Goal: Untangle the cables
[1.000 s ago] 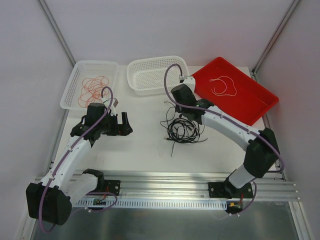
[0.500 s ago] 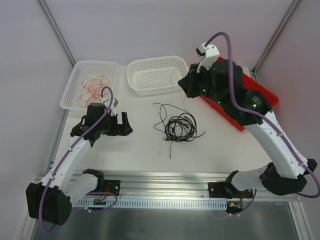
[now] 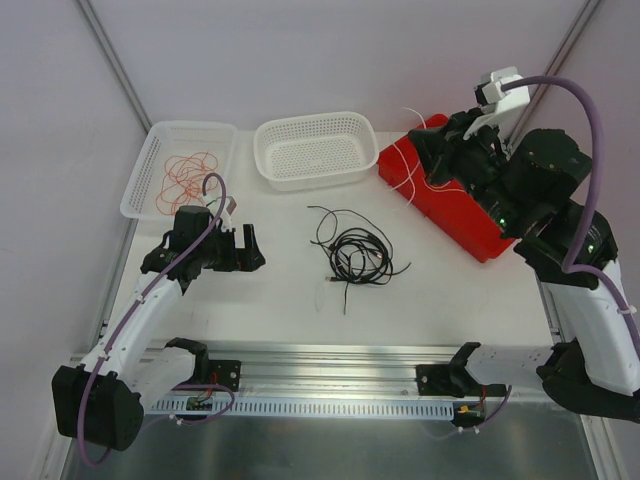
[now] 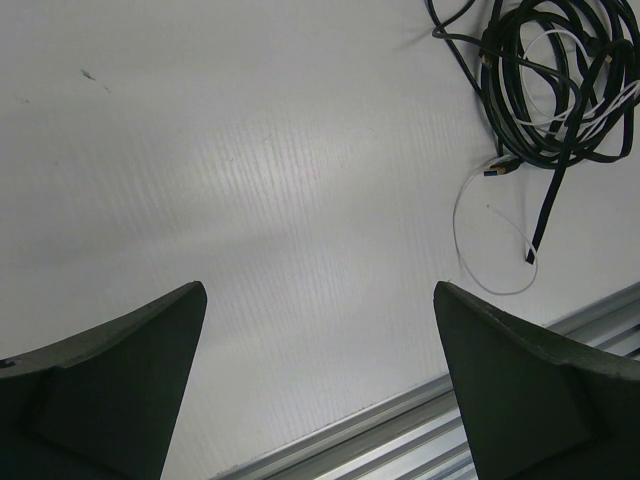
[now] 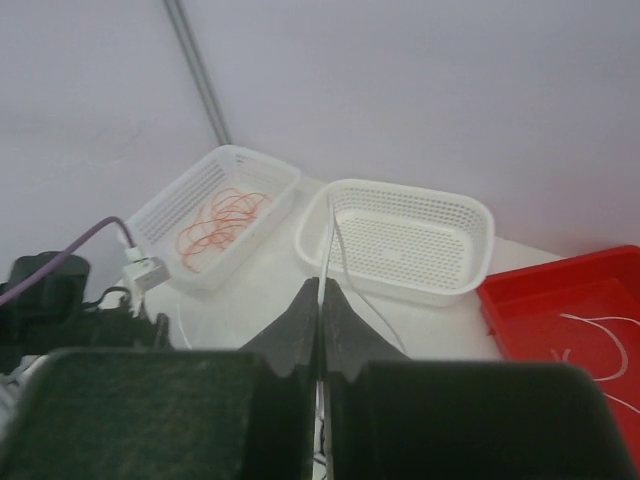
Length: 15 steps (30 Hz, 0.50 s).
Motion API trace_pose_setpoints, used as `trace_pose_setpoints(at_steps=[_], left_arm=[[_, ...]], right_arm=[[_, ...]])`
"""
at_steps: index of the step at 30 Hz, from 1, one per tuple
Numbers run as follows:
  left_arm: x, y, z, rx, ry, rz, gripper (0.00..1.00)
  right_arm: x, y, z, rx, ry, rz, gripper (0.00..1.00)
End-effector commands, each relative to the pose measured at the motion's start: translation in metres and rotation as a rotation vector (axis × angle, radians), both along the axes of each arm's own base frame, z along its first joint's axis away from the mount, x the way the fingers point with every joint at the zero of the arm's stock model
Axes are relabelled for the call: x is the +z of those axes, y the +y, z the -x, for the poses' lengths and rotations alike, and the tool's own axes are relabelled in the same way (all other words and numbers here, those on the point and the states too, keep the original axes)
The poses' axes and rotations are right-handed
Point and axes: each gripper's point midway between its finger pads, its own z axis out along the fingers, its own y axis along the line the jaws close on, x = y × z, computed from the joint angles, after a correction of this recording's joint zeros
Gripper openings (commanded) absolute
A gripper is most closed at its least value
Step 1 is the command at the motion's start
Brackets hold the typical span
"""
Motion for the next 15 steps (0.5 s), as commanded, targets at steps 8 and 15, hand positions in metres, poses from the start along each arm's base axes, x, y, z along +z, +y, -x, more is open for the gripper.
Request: trace_pose_setpoints(at_steps=[8,15], left_arm=[[0.003,-0.002,-0.001,-0.026,-0.021,0.004,0.99],[0.006,-0.005,0.0,-0.037,-0.024,0.02,0.99]], right_arm=[[-0.015,-0.077,-0.076,-0.411,-0.03,0.081,0.01],[-0.058,-0.162,-0.134,-0.699,0.069,0.074,0.01]])
